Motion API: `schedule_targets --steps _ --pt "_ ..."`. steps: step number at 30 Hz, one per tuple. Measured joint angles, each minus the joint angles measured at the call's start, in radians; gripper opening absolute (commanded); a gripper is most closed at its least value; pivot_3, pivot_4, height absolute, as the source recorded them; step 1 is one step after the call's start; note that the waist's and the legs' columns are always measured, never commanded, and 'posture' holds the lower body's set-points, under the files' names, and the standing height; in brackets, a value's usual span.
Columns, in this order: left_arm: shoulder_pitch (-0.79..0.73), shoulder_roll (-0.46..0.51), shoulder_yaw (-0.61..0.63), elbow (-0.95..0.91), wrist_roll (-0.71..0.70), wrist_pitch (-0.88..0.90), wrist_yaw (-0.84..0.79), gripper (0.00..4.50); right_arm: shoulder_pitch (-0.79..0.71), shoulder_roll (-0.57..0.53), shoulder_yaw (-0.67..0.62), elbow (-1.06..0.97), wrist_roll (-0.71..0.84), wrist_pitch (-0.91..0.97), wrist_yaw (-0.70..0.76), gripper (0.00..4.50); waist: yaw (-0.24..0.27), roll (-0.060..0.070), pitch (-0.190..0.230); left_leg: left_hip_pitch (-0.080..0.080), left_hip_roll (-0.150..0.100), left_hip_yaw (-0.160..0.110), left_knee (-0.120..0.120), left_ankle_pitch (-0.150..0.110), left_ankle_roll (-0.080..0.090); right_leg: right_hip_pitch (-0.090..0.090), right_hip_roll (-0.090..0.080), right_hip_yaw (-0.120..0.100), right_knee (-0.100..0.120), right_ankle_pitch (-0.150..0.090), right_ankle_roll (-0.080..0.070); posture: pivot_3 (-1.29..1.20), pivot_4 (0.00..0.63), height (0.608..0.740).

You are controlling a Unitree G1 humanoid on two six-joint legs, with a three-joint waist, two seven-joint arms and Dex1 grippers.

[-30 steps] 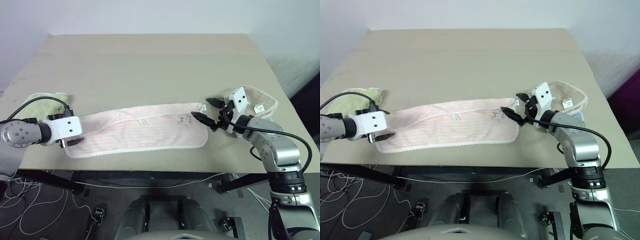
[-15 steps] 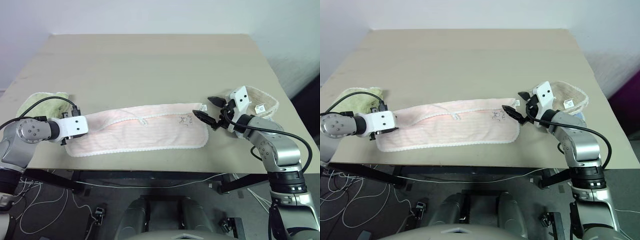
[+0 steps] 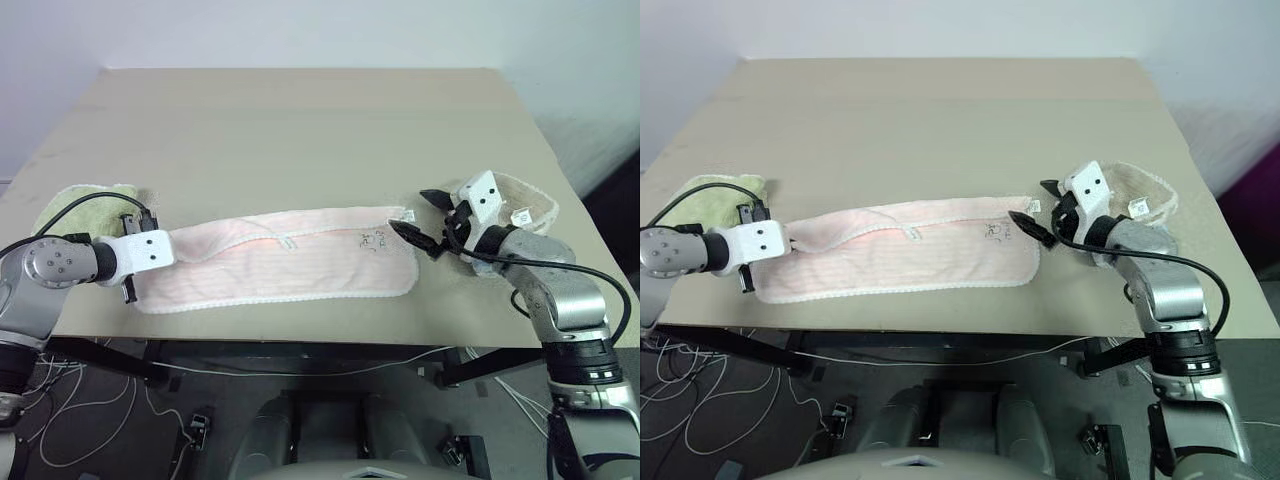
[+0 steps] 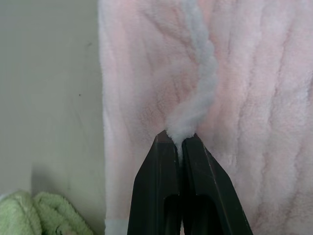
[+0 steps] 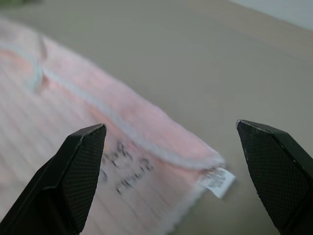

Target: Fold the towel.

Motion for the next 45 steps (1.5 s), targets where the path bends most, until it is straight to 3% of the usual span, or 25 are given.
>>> schedule_targets --steps 7,15,27,40,45 --pt "0.011 -0.002 0.037 -0.004 -0.027 0.02 0.02 0.02 -0.077 -0.08 0.105 0.221 -0.221 -0.324 0.055 4.5 -0.004 0.0 0.0 0.0 0.0 0.001 0.0 0.0 0.0 0.0 0.0 0.0 0.0 0.0 0.0 0.0 0.15 0.74" --pt "0.033 -0.025 0.043 -0.02 -0.038 0.039 0.04 0.02 -0.276 -0.043 0.262 0.565 -0.512 -0.751 -0.077 4.5 -0.007 0.0 0.0 0.0 0.0 0.001 0.0 0.0 0.0 -0.001 0.001 0.0 0.001 0.0 0.0 0.0 0.15 0.74" --pt "0.072 -0.025 0.073 -0.039 -0.056 0.04 0.053 0.02 -0.449 0.035 0.408 0.845 -0.772 -1.002 -0.291 4.5 -0.007 0.0 0.0 0.0 0.0 0.001 0.0 0.0 0.0 -0.001 0.001 0.001 0.002 0.0 0.0 0.0 0.15 0.74" --pt "0.061 -0.025 0.1 -0.039 -0.069 0.036 0.063 0.0 -0.476 0.034 0.428 0.916 -0.838 -1.072 -0.34 0.17 -0.017 0.0 0.0 0.0 0.0 0.001 0.0 0.0 0.0 -0.001 0.001 0.0 0.002 0.0 0.0 0.0 0.15 0.74" --pt "0.008 -0.025 0.128 -0.037 -0.094 0.031 0.078 0.0 -0.476 0.03 0.425 0.916 -0.838 -1.071 -0.34 0.04 -0.027 0.0 0.0 0.0 0.0 0.0 0.0 0.0 0.0 -0.001 0.001 0.0 0.002 0.0 0.0 0.0 0.15 0.74"
